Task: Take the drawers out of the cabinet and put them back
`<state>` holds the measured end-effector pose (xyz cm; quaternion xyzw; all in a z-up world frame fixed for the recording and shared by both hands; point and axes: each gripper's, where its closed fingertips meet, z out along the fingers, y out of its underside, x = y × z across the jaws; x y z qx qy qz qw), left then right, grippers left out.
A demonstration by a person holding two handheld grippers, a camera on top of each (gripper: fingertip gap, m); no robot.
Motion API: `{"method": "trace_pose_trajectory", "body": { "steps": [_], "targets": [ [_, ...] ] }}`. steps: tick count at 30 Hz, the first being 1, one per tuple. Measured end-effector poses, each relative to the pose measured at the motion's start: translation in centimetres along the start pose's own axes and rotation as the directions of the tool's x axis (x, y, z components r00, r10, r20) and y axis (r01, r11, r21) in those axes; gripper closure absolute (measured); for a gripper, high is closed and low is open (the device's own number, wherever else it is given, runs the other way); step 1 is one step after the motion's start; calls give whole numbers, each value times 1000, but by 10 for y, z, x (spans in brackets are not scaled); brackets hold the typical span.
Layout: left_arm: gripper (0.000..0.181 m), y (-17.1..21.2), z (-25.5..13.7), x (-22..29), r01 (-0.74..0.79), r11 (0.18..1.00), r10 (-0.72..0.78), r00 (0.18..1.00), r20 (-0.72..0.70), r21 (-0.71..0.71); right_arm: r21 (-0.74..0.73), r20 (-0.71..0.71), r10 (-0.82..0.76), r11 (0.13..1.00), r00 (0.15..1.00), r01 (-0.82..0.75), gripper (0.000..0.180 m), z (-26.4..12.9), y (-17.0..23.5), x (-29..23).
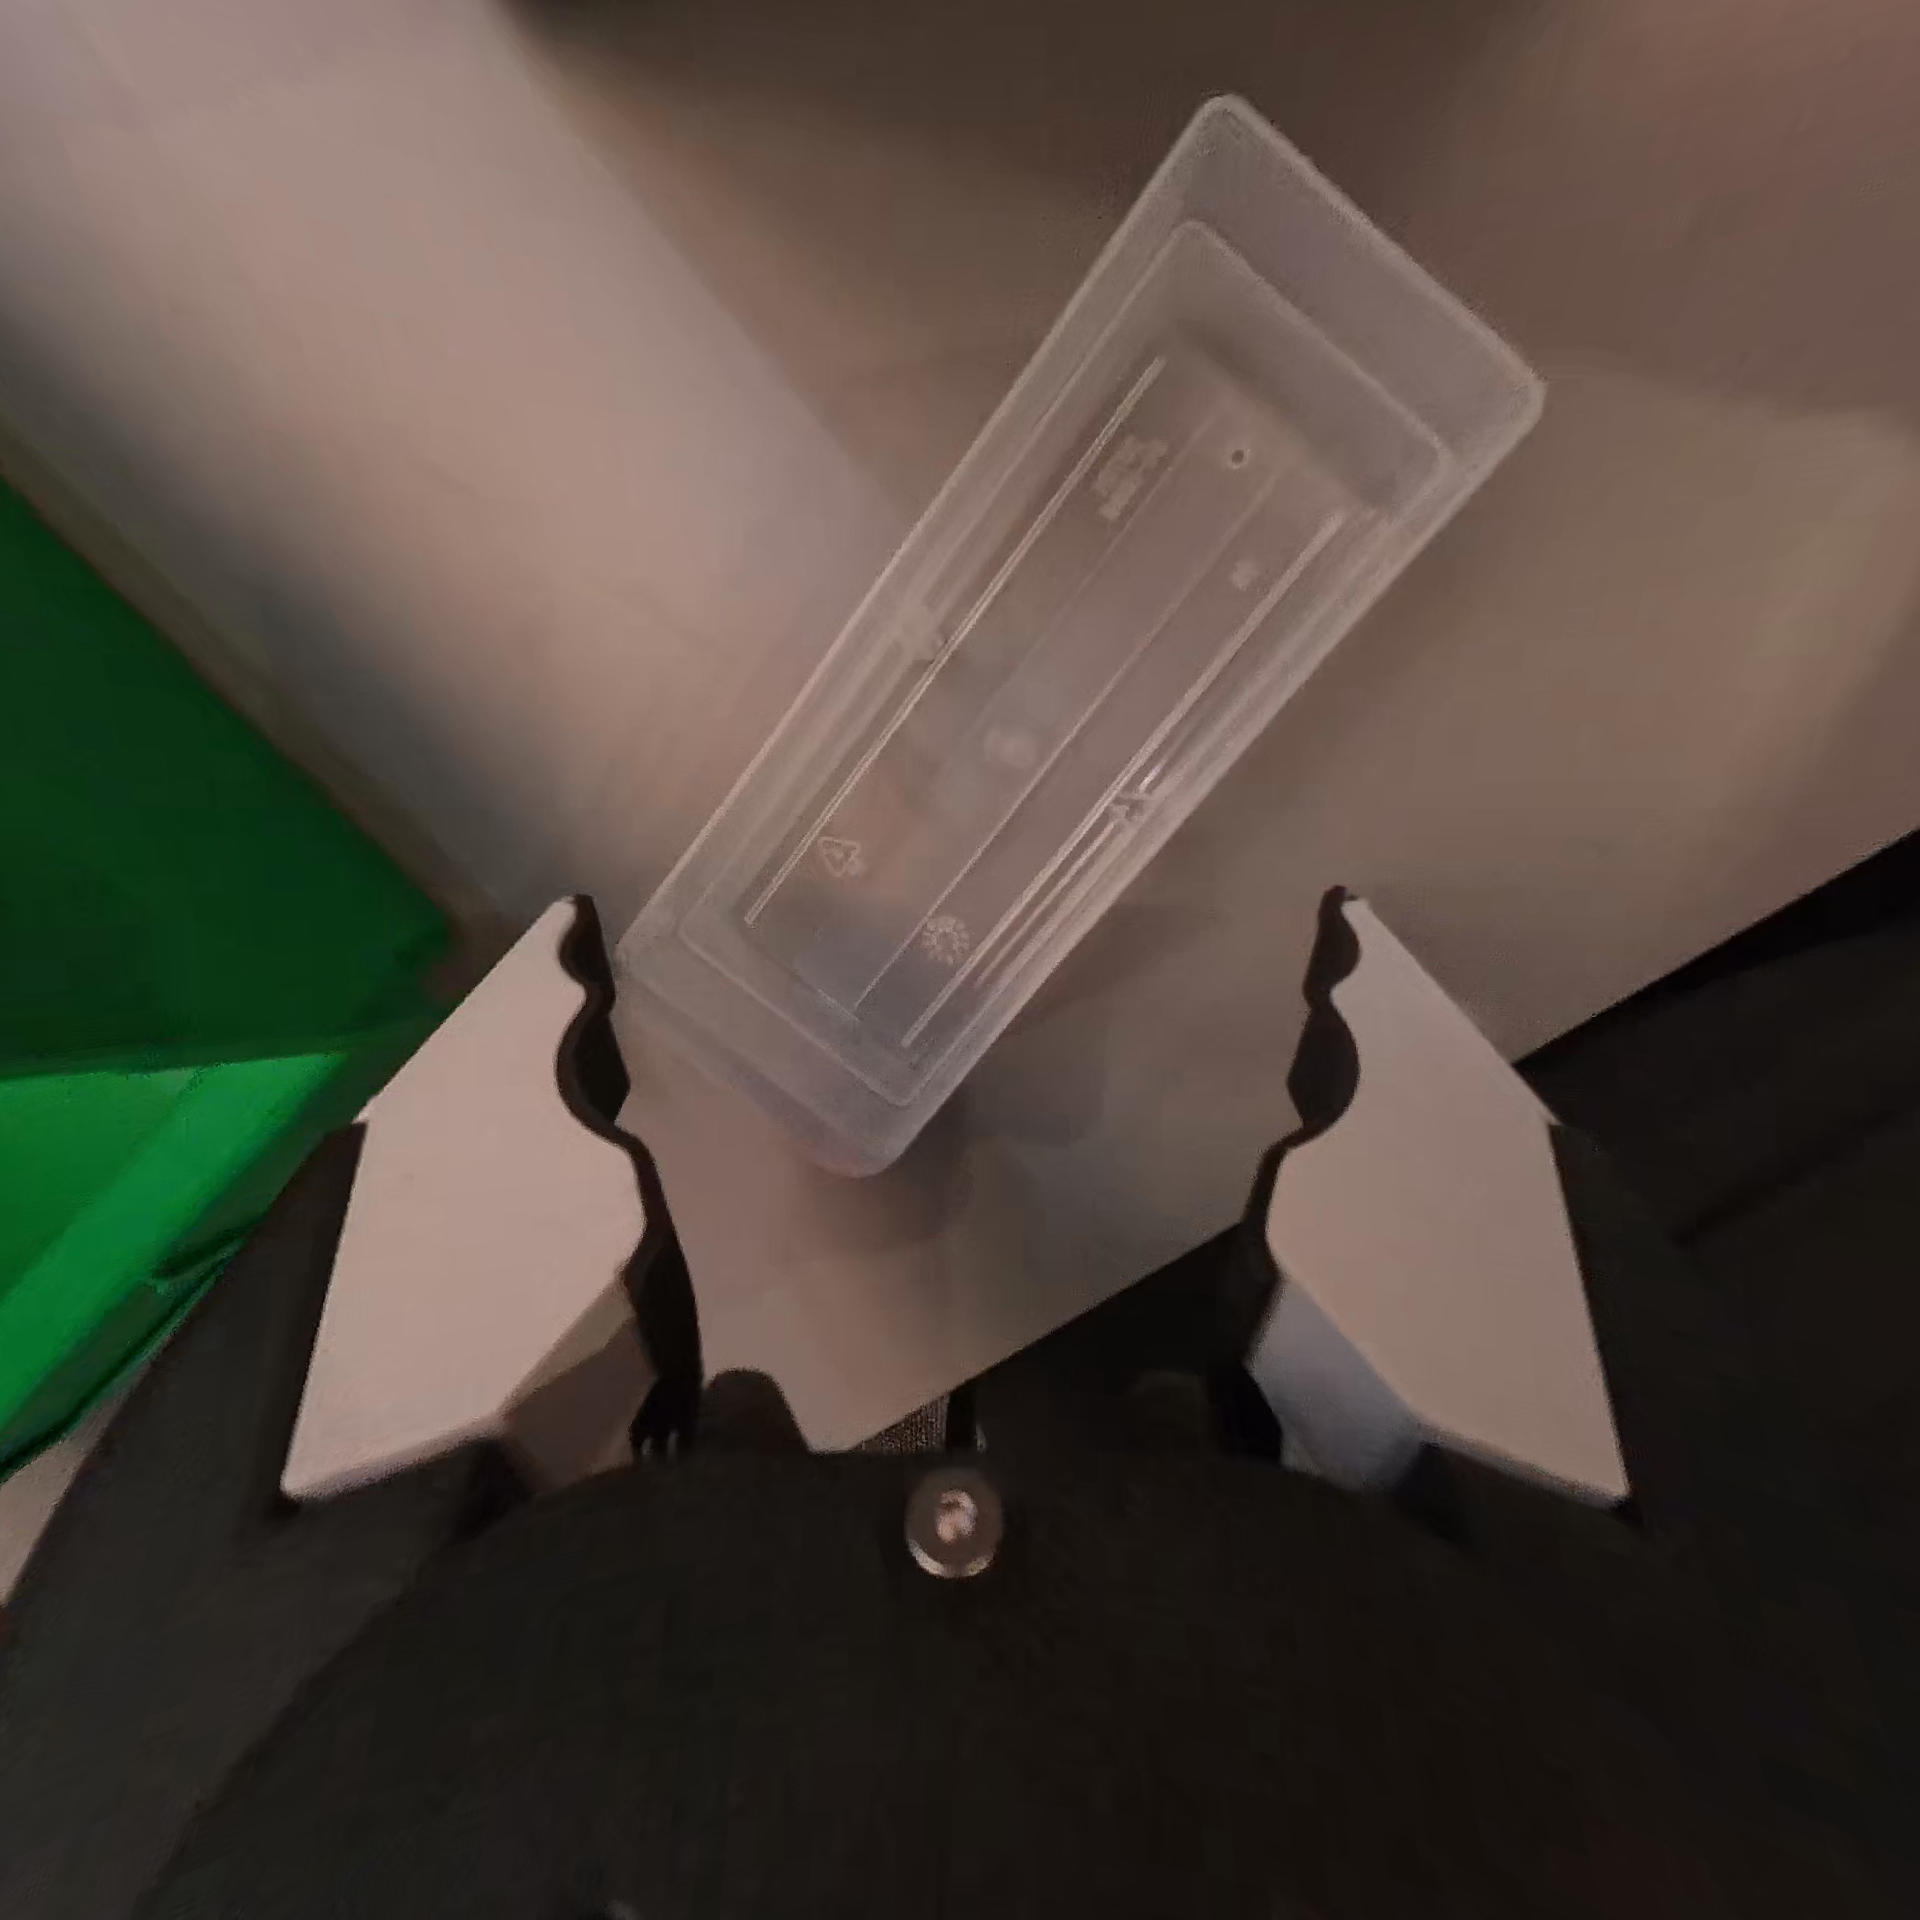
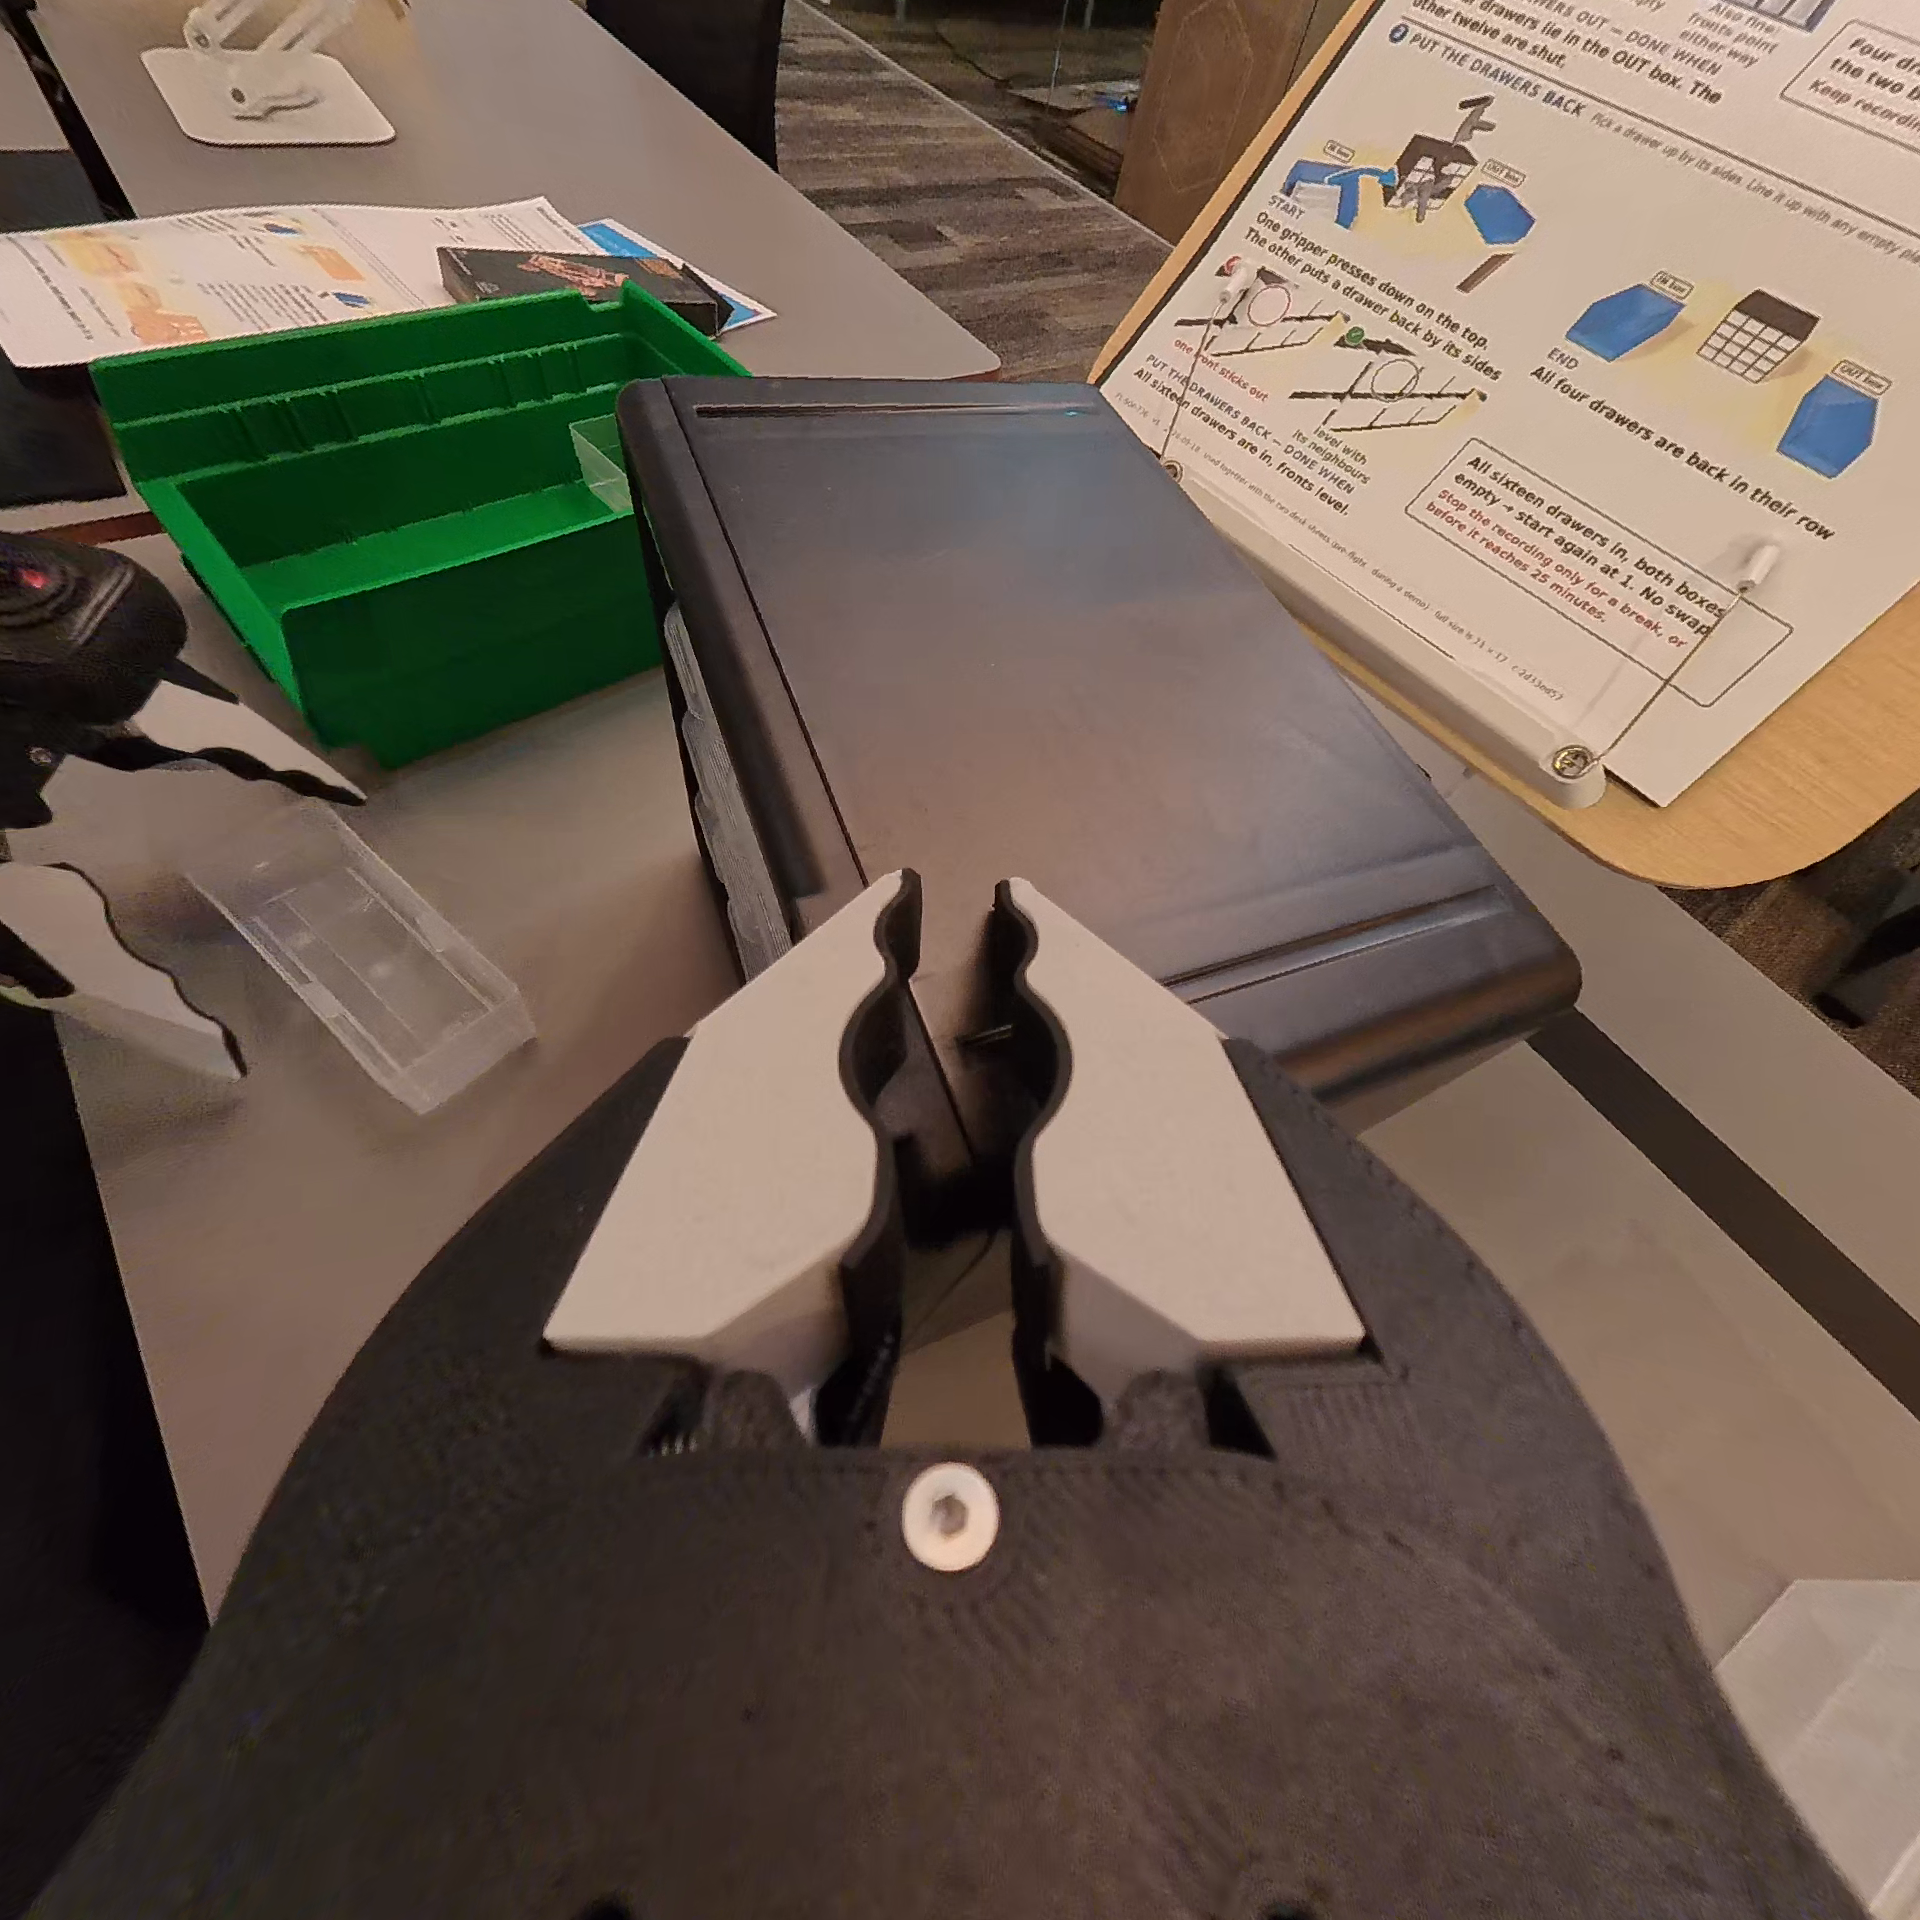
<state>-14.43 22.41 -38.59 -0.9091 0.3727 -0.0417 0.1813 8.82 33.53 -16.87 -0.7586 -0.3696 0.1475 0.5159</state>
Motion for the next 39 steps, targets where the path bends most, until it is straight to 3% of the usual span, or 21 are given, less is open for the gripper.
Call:
{"method": "trace_pose_trajectory", "body": {
  "steps": [1, 3, 4, 11, 15, 22, 30, 39],
  "targets": [
    [54, -1, 1, -1, -9, 1000, 9, 1000, 5, 2, 0, 0, 0, 1000, 1000, 0, 167, 0, 0, 0],
    [81, 0, -5, 3, -13, 1000, 13, 1000, -7, -6, -1, 2, 1, 1000, 1000, -1, 167, 0, 0, 0],
    [84, -1, -7, 10, 6, 1000, -6, 999, -43, -4, -1, 2, 2, 1000, 1000, -2, 167, 0, 0, 0],
    [61, -2, -1, 19, -64, 998, 64, 997, -54, -15, 0, 2, 2, 1000, 1000, -2, 168, 0, 0, 0],
    [114, 7, 4, 24, -112, 992, 106, 989, -106, -54, 0, 2, 2, 1000, 1000, -2, 168, 0, 0, 0],
    [115, -20, -18, 34, -27, 1000, 26, 991, -131, -6, 0, 2, 2, 1000, 1000, -2, 168, 0, 0, 0],
    [116, -87, -22, 68, -18, 999, 13, 980, -199, -26, 1, 2, 3, 1000, 1000, -3, 168, 0, 0, 0],
    [116, -107, -15, 67, 87, 995, -95, 978, -185, -50, 8, 2, 0, 1000, 1000, 0, 168, 0, 0, 1]
  ]
}}
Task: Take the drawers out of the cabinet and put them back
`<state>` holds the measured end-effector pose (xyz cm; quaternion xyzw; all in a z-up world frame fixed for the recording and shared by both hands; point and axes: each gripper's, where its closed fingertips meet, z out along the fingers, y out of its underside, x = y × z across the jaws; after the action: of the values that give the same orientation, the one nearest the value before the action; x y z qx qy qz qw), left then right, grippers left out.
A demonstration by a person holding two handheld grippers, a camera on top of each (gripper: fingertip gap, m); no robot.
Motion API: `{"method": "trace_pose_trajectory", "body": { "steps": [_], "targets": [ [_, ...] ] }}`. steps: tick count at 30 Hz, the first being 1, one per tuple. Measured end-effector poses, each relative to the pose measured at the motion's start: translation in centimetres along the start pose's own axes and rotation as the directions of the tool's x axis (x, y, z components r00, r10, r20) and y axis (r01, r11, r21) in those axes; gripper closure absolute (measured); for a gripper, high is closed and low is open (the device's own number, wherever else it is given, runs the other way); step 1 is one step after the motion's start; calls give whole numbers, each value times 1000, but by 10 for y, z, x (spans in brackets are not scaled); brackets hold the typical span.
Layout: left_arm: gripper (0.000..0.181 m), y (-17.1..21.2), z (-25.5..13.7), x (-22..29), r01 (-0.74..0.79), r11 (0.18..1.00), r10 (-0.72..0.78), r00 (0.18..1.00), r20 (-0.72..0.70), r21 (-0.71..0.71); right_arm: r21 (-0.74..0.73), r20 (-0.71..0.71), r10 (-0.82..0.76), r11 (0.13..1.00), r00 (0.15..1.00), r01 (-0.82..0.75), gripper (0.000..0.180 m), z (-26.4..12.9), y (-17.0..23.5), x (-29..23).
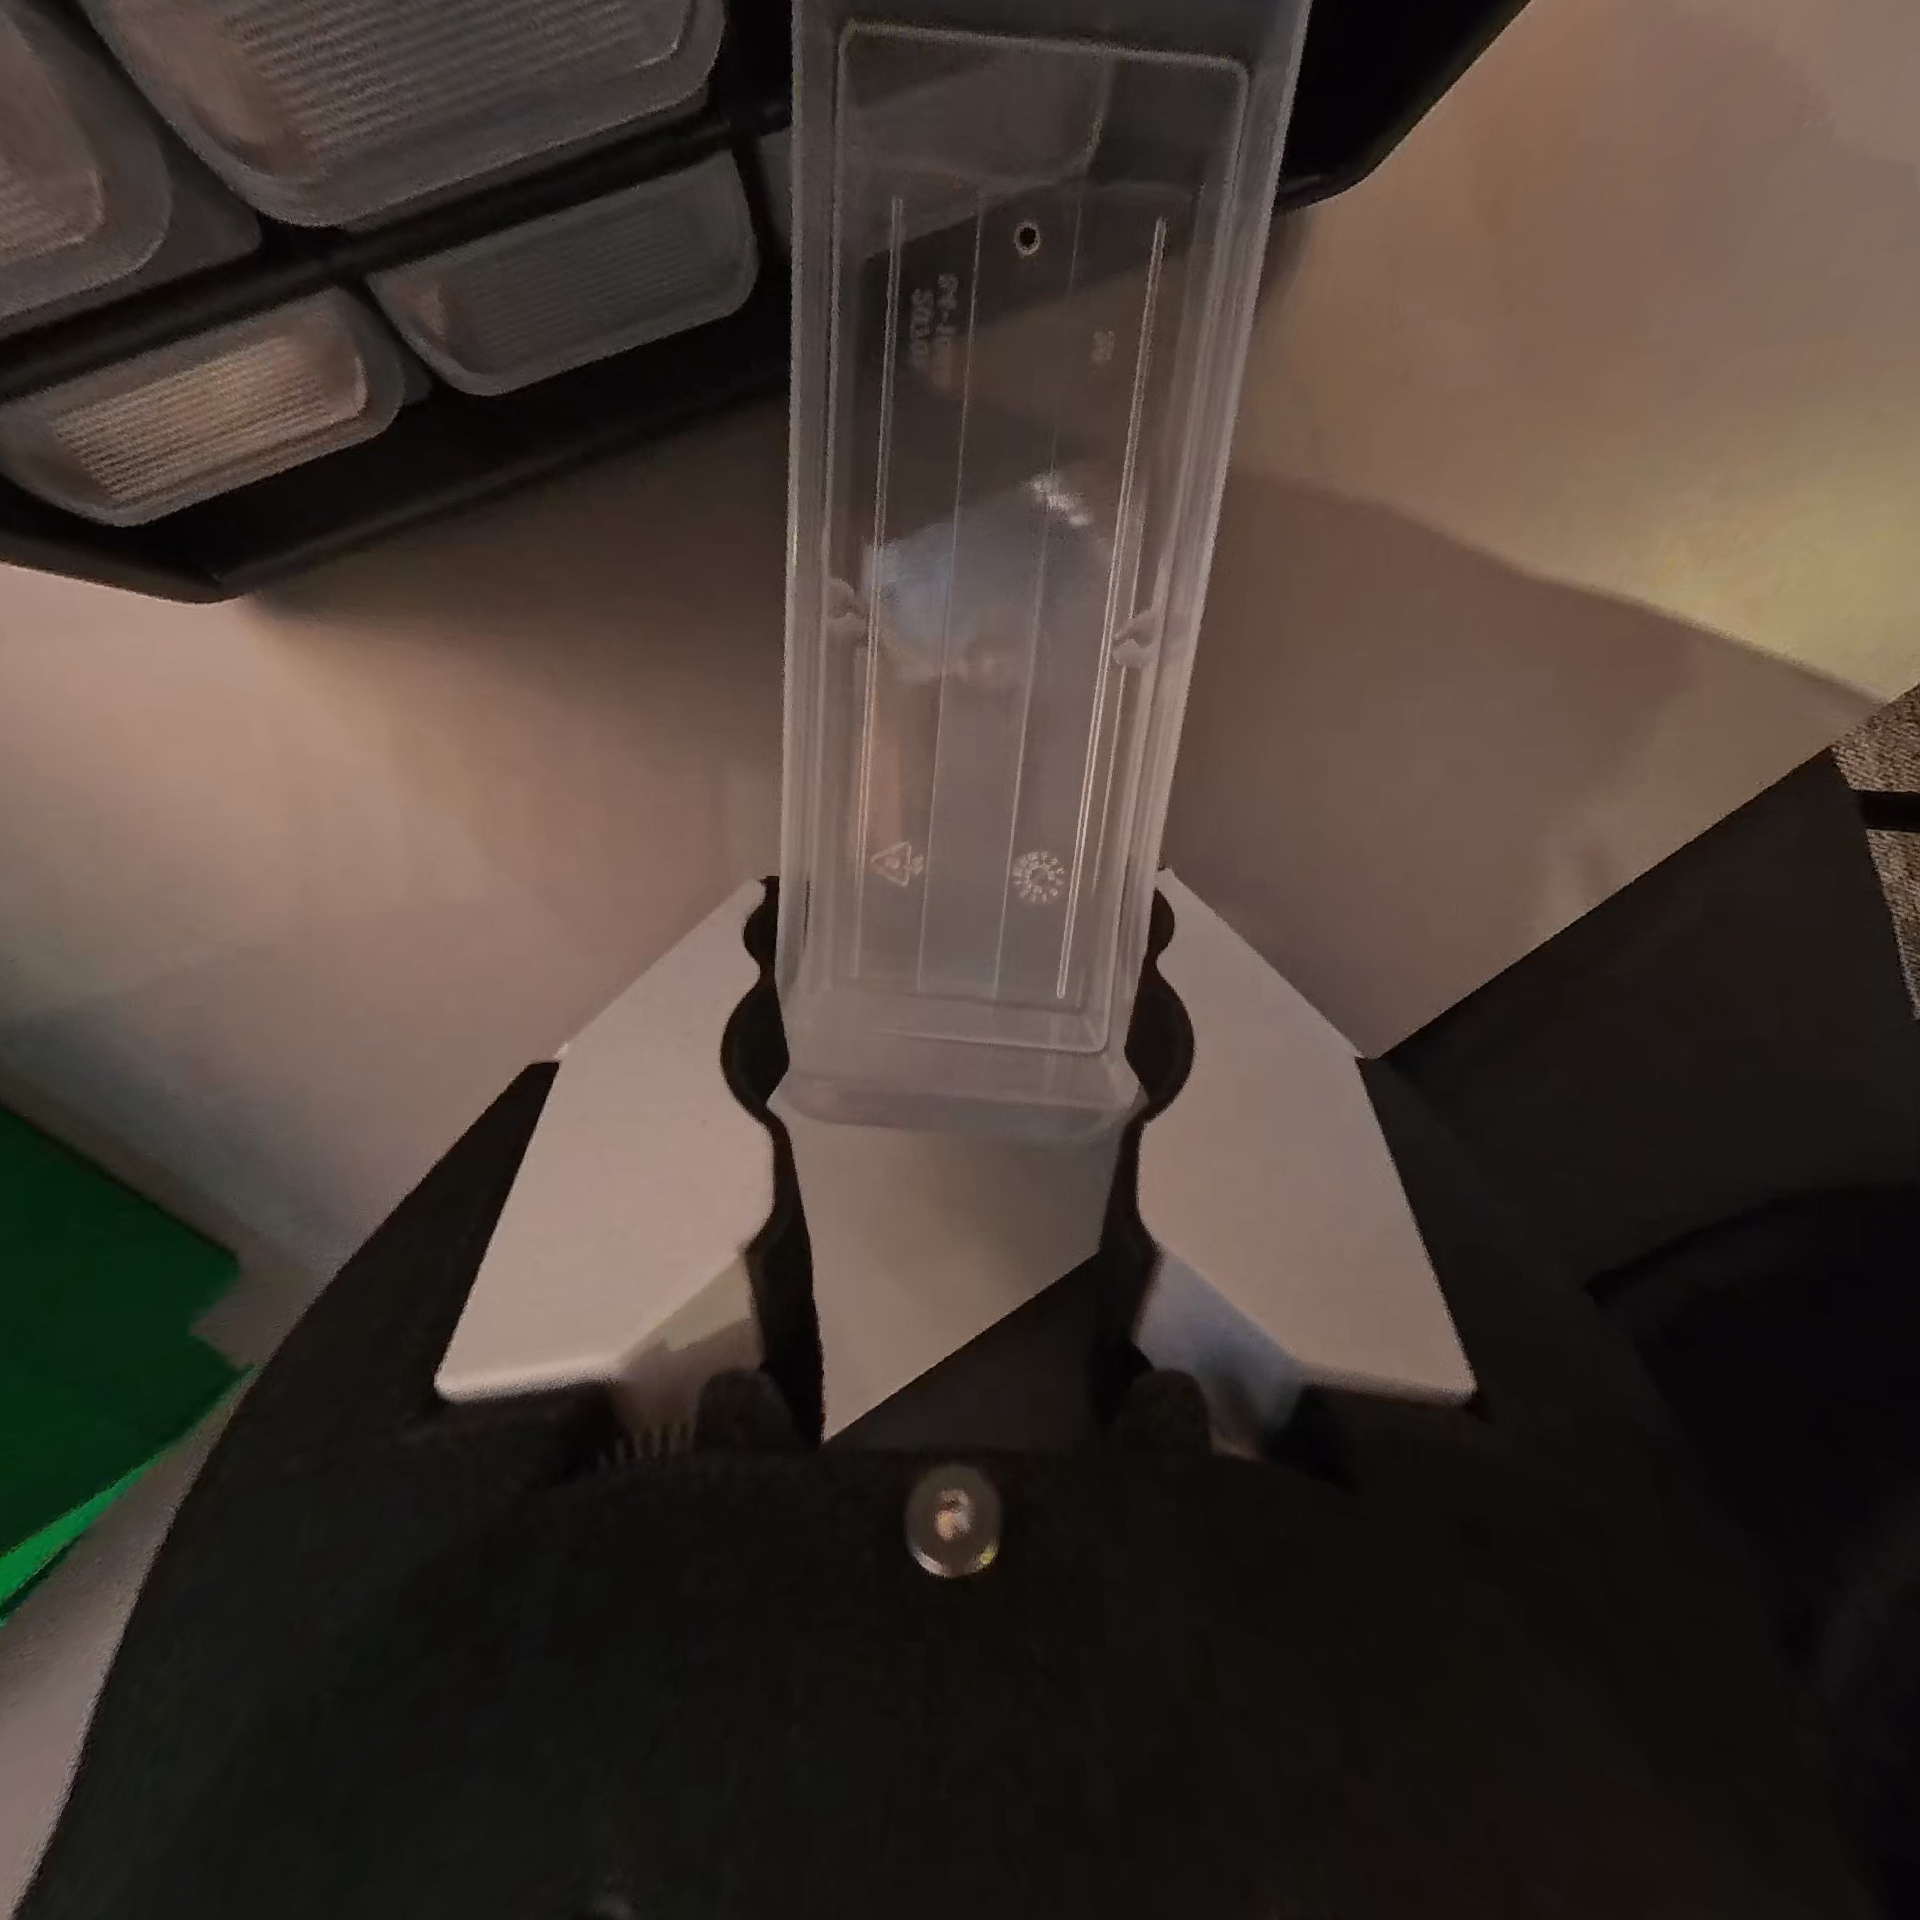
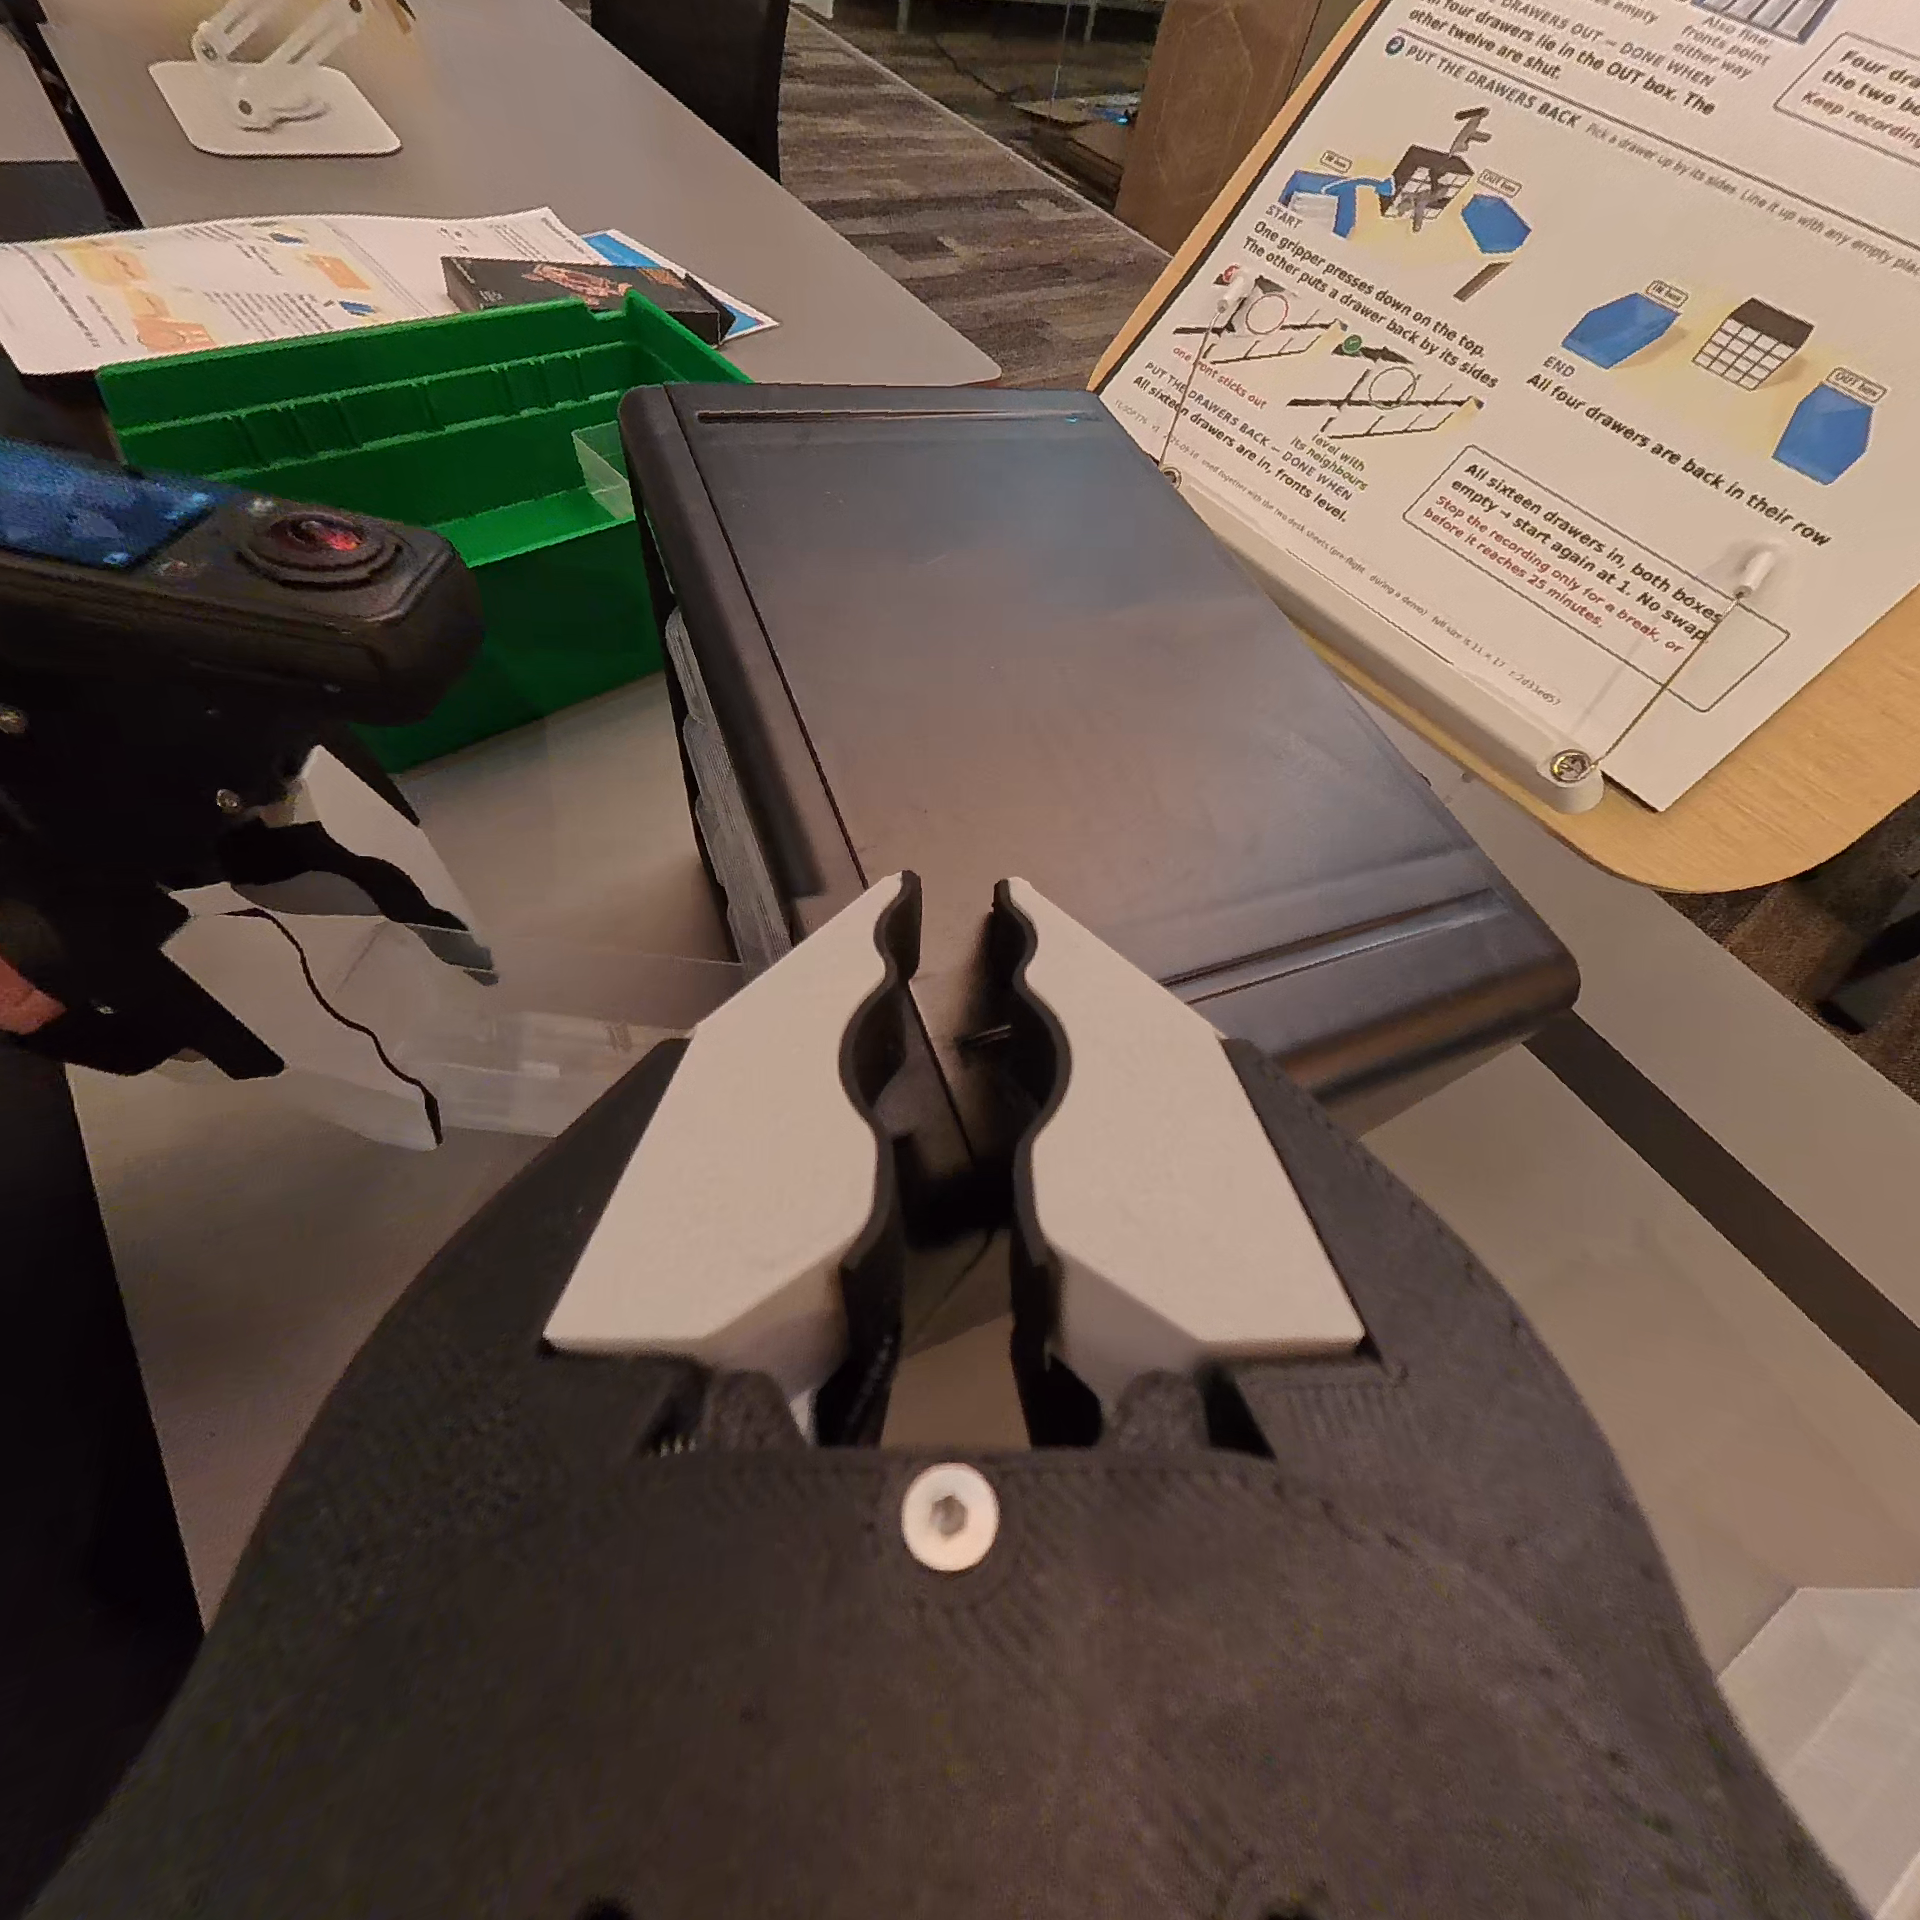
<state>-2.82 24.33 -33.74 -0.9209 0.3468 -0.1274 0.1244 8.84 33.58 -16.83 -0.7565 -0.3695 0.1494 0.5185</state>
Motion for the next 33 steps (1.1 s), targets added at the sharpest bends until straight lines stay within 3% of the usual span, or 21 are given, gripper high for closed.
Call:
{"method": "trace_pose_trajectory", "body": {
  "steps": [15, 24, 30, 33],
  "targets": [
    [117, -13, -20, -5, 7, 1000, -7, 996, 84, 4, 2, 0, 0, 1000, 1000, 0, 169, 0, 0, 0],
    [117, -21, -15, -6, -29, 1000, 28, 964, 263, -2, 2, -5, -1, 1000, 1000, 1, 169, 0, 0, 1],
    [117, -33, -20, -1, -12, 998, -5, 966, 258, 66, 4, -13, -3, 1000, 1000, 3, 172, 1, 1, 2],
    [118, -47, -22, 8, -2, 986, -34, 977, 210, 167, 3, -9, -1, 1000, 1000, 1, 173, 1, 1, 2]
  ]
}}
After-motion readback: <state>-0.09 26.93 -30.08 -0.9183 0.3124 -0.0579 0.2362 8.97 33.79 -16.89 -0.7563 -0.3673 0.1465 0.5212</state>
